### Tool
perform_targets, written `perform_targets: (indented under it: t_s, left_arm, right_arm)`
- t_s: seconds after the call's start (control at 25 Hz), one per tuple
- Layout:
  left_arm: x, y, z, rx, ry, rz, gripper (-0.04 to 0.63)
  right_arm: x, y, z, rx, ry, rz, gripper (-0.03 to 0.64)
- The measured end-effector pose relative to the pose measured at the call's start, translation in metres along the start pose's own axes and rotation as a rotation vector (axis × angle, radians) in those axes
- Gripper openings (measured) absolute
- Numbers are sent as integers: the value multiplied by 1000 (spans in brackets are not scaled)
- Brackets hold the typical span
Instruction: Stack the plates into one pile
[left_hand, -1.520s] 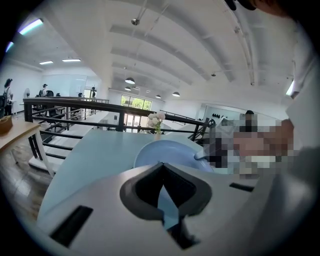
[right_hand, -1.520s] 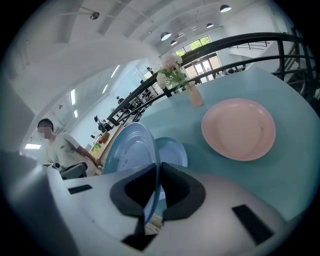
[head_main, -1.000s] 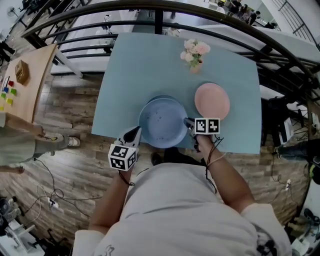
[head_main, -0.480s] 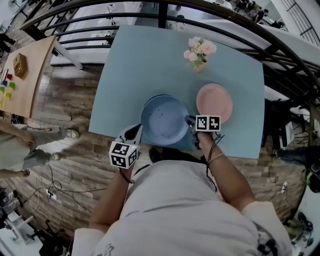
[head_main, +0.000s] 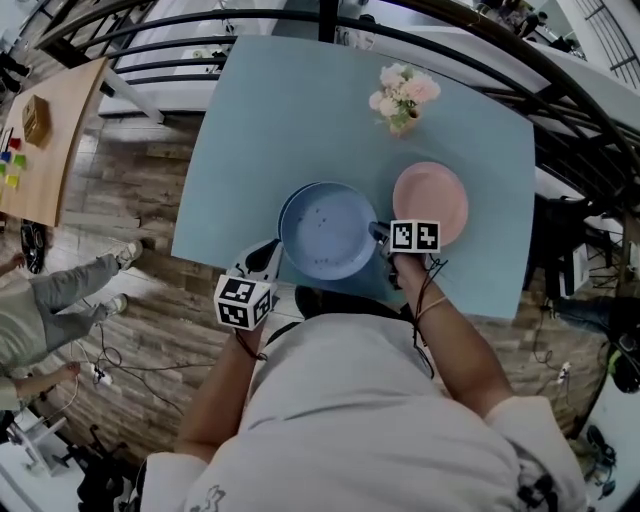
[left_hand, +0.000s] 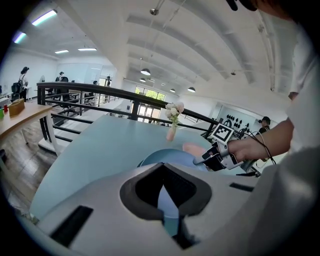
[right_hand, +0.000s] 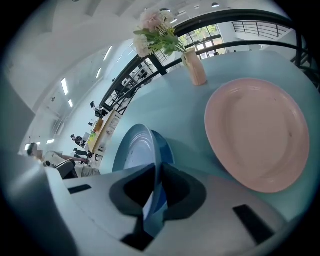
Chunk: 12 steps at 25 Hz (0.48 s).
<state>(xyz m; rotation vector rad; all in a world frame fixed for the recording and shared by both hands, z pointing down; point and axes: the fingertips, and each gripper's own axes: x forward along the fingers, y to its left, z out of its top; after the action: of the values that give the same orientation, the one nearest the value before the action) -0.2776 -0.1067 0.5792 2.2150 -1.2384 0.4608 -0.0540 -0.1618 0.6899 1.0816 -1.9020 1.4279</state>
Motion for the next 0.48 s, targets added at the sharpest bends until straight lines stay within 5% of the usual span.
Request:
perform_targets:
  t_s: [0.48]
  left_arm:
    - [9,8,3,-30,12,13,5]
  right_arm:
    - [16,-1,6,-1,31,16,48]
